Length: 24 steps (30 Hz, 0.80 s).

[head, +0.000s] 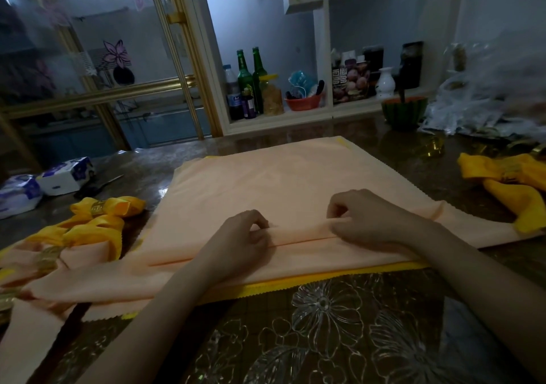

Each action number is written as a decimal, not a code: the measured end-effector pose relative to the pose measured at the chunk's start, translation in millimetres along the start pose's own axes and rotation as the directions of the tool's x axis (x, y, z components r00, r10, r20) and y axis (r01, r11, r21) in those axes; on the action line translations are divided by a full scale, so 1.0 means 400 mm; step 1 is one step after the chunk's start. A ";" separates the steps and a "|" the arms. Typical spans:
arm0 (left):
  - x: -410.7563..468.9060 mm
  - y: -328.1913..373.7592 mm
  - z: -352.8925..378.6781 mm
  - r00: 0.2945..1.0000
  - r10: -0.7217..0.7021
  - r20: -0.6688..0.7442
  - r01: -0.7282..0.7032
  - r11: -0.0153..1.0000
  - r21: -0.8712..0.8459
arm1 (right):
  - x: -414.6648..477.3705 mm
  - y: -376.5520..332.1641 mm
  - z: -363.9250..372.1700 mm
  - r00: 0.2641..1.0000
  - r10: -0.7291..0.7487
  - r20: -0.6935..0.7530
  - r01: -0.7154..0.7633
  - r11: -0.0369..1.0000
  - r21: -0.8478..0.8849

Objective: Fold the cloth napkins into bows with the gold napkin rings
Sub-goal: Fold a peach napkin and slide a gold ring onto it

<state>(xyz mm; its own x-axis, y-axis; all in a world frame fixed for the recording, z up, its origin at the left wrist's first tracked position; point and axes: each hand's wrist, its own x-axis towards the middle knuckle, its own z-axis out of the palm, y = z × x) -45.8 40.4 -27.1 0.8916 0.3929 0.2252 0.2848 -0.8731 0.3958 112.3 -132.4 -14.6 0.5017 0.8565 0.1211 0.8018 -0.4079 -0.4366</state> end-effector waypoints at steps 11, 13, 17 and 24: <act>0.004 0.010 -0.005 0.999 0.029 0.021 -0.029 0.999 0.027 | -0.004 -0.014 -0.001 0.987 0.016 0.158 0.002 0.994 -0.113; 0.005 0.011 -0.004 1.000 -0.009 0.027 0.009 1.000 0.003 | -0.004 -0.012 -0.005 0.986 0.004 0.166 0.010 0.997 -0.082; 0.004 0.010 -0.005 0.998 -0.043 0.055 0.045 0.998 -0.042 | -0.005 -0.010 -0.006 0.993 -0.046 0.111 0.054 0.997 -0.063; -0.015 0.034 -0.020 0.997 -0.017 0.069 0.024 0.995 -0.100 | -0.017 -0.033 -0.008 0.997 -0.046 0.061 0.048 0.999 -0.020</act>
<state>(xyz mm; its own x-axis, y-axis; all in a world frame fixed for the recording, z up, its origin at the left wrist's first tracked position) -50.2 28.5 -16.2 0.9087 0.3868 0.1568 0.2692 -0.8303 0.4879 99.4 -133.9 -6.7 0.4430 0.8923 0.0864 0.8313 -0.3728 -0.4122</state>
